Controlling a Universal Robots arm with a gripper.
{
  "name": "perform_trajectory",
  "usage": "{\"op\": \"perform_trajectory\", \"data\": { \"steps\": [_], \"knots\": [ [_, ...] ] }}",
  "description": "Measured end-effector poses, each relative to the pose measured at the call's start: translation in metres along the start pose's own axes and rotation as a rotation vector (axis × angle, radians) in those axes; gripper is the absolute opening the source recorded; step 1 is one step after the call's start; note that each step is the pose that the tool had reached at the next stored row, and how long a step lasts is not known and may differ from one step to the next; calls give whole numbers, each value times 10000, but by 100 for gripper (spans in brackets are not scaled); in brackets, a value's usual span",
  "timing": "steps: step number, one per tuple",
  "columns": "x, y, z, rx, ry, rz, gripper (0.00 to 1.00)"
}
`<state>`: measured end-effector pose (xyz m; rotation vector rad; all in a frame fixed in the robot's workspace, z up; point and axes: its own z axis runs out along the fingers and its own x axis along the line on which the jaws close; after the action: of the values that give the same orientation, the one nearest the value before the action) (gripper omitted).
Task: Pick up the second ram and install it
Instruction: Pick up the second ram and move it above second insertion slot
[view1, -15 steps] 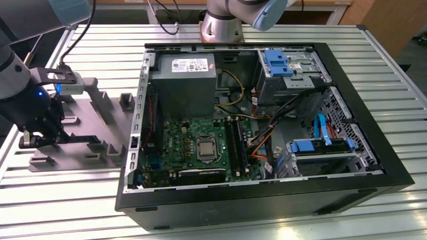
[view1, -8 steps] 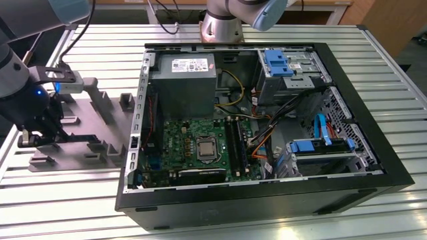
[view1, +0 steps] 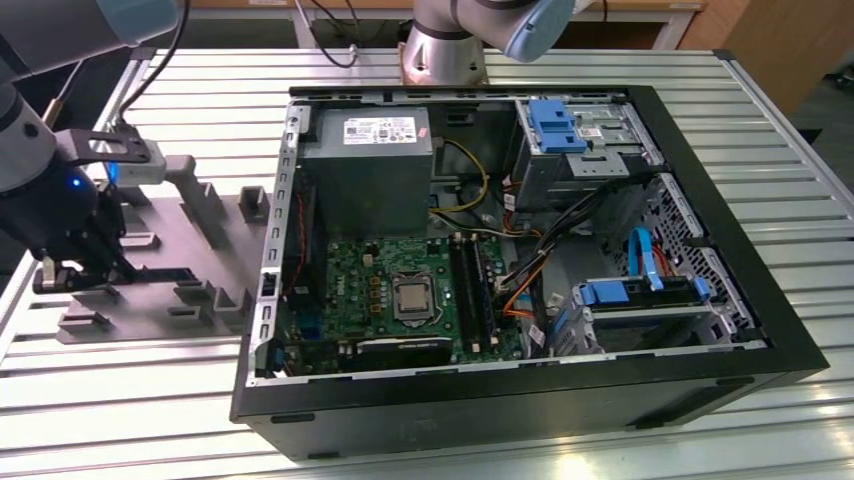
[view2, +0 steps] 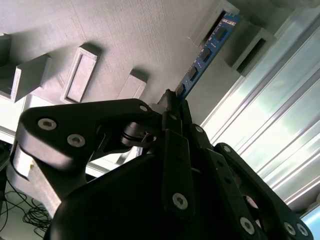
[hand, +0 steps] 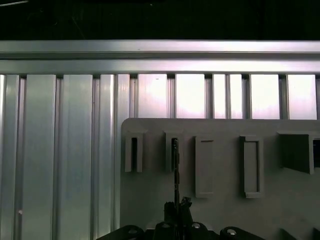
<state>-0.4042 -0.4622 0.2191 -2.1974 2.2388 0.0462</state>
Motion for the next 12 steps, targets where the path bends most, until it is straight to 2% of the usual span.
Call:
{"op": "perform_trajectory", "data": {
  "steps": [12],
  "knots": [
    [-1, 1, -37, 0, 0, 0, 14]
  ]
}}
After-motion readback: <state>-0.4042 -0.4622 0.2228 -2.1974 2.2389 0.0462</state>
